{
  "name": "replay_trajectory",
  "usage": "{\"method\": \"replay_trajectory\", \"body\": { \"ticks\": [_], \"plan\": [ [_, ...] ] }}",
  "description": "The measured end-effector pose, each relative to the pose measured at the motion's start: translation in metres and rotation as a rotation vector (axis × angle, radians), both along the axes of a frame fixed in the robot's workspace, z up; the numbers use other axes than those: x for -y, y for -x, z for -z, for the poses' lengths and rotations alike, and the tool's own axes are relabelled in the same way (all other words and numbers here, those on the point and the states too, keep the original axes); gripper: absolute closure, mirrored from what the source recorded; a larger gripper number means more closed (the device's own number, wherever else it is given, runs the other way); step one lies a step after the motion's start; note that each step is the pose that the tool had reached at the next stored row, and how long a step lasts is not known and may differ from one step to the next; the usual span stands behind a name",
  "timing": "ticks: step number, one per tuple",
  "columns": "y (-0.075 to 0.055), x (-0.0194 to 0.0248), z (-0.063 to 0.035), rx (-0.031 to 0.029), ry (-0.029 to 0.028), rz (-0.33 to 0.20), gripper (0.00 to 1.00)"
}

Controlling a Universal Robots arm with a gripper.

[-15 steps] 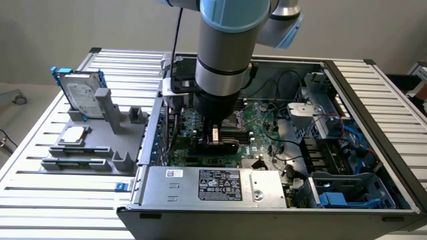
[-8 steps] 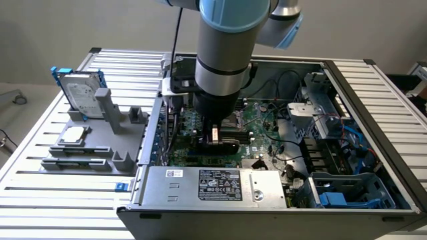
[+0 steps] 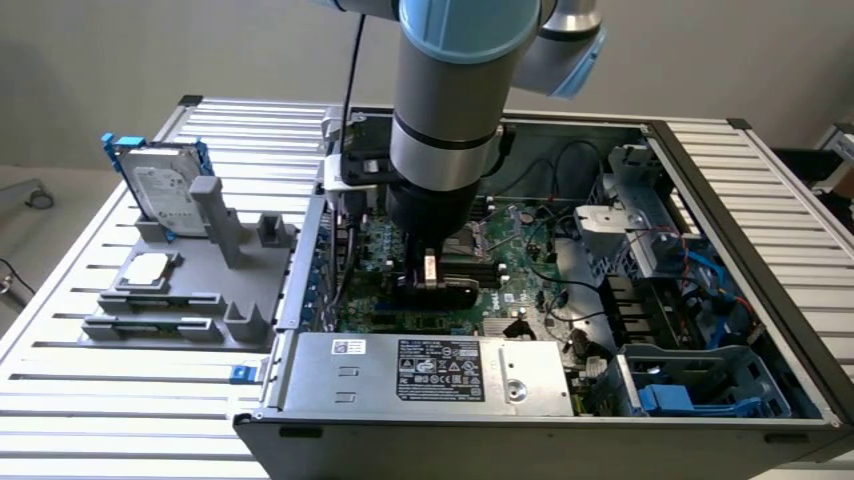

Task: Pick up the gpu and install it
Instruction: 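Insert the gpu into the slot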

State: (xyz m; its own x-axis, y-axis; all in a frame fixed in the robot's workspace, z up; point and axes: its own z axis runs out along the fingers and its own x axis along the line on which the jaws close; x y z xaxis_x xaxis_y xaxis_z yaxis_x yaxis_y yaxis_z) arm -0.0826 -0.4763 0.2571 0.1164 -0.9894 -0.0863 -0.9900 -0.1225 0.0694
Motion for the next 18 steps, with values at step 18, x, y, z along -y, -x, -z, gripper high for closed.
{"method": "replay_trajectory", "body": {
  "ticks": [18],
  "plan": [
    [0.000, 0.0000, -0.0328, 0.0000, -0.0094, 0.000, 0.32]
  ]
}}
